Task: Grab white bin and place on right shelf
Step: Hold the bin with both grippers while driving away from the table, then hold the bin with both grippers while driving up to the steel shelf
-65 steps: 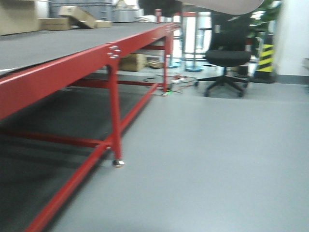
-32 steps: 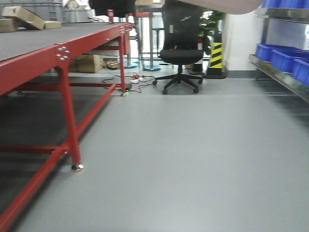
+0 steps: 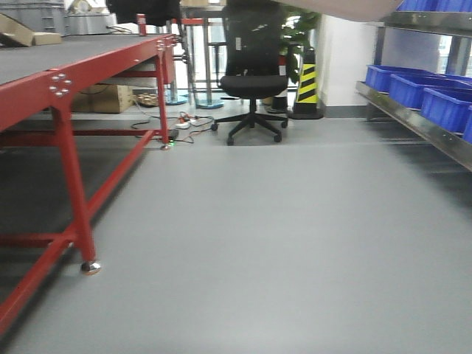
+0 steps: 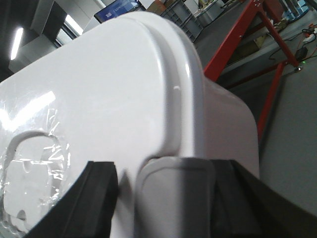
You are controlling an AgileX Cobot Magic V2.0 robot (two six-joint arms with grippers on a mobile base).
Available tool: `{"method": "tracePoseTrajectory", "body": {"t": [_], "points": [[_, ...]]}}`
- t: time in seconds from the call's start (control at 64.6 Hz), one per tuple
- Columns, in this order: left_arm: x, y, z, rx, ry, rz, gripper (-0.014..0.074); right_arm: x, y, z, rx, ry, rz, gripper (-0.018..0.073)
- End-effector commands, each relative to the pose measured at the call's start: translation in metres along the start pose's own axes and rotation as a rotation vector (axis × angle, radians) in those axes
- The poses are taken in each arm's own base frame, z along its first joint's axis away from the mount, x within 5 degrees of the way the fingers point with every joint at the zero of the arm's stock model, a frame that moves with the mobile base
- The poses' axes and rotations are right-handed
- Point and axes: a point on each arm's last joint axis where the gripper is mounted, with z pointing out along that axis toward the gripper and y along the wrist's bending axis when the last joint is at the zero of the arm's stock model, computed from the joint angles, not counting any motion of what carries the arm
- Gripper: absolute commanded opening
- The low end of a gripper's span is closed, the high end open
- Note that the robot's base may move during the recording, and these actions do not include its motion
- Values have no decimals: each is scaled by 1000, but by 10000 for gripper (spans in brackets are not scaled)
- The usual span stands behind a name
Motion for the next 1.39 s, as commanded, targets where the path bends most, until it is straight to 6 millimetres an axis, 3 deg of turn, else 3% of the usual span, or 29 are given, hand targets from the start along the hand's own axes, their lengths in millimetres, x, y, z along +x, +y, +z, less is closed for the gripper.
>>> {"method": "tracePoseTrajectory", "body": {"t": [0.0,1.377], "points": [[6,-56,-5,302,86,5,-118,-11,34,-3,-174,-46,-33,56],[6,-56,-5,301,85,4,-118,-11,34,-3,-174,-46,-33,56]]}}
